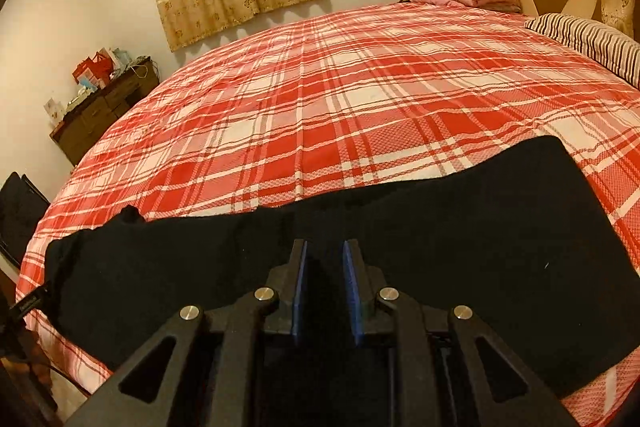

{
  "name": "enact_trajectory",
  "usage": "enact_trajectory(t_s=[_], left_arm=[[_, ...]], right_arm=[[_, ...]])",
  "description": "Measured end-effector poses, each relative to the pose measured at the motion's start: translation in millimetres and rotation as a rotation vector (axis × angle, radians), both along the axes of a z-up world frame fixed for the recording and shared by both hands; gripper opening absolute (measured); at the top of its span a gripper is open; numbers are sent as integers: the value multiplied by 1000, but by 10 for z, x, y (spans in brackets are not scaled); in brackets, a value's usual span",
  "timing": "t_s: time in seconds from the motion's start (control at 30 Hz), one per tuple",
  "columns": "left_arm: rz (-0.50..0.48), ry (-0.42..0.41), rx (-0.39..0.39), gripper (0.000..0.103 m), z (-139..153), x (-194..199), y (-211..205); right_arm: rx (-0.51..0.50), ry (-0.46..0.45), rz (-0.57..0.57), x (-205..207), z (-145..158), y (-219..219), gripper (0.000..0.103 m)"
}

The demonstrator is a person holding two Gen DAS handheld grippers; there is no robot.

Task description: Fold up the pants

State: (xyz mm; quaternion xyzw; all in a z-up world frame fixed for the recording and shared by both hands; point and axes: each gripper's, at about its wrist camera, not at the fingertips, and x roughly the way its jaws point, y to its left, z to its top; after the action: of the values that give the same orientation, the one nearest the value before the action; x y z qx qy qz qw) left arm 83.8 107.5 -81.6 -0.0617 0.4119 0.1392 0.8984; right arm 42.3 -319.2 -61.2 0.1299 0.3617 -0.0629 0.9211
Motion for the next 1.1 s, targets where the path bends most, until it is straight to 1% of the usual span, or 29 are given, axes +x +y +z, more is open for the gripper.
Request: enact_trajectory(t_s=[0.03, 0.07, 0.1, 0.13, 0.17, 0.23, 0.27, 0.33, 0.43, 0.47, 0.67, 0.7, 0.73, 0.77, 0.83, 0.87, 0.9, 1.0, 1.03, 1.1], left_arm=[[-1, 4, 16, 103, -6, 4, -27], [-1, 2, 19, 103, -9, 2, -37], [-1, -2, 14, 101, -5, -4, -30], [-15, -10, 5, 94, 3, -13, -42], [-33, -15, 6, 86, 14, -20, -60], [-65, -22, 10, 76, 41, -35, -114], [-68, -25, 23, 74, 48, -42, -135], [-72, -29, 24, 73, 44, -44, -141], [-68, -40, -22, 73, 43, -46, -72], [-68, -41, -26, 73, 40, -44, -75], [-68, -41, -17, 71, 45, -53, -82], [-69, -41, -15, 68, 47, -54, -83], [-70, -43, -14, 62, 60, -58, -73], [-73, -47, -14, 53, 73, -69, -81], [-86, -61, -14, 48, 122, -87, -71], [-92, -64, -20, 44, 138, -93, -64], [-93, -66, -27, 42, 144, -95, -52], [-83, -78, -106, 38, 155, -100, 58], [-75, -83, -145, 35, 168, -104, 105], [-76, -101, -185, 28, 221, -117, 131]], right_arm=[[0, 1, 2, 2, 8, 2, 19], [3, 2, 5, -1, 16, 0, 19], [5, 2, 6, -11, 23, -1, 19], [9, 1, 6, -27, 30, -3, 19], [12, 0, 5, -38, 35, -2, 19], [26, -1, 3, -68, 30, -2, 19], [31, 0, 3, -76, 24, 2, 19], [34, 1, 5, -93, 18, 24, 19], [30, 2, 12, -116, 32, 62, 20], [31, 2, 15, -123, 37, 69, 20], [38, -1, 28, -181, 57, 128, 20], [37, -2, 28, -190, 56, 134, 20], [38, -3, 29, -202, 57, 142, 20], [40, -2, 29, -208, 55, 141, 20], [47, -2, 30, -213, 51, 140, 20], [46, -1, 29, -211, 56, 135, 20], [44, -2, 27, -211, 55, 136, 20], [47, -15, 23, -233, 91, 118, 20], [45, -19, 22, -245, 104, 113, 20], [42, -24, 20, -266, 120, 98, 20]])
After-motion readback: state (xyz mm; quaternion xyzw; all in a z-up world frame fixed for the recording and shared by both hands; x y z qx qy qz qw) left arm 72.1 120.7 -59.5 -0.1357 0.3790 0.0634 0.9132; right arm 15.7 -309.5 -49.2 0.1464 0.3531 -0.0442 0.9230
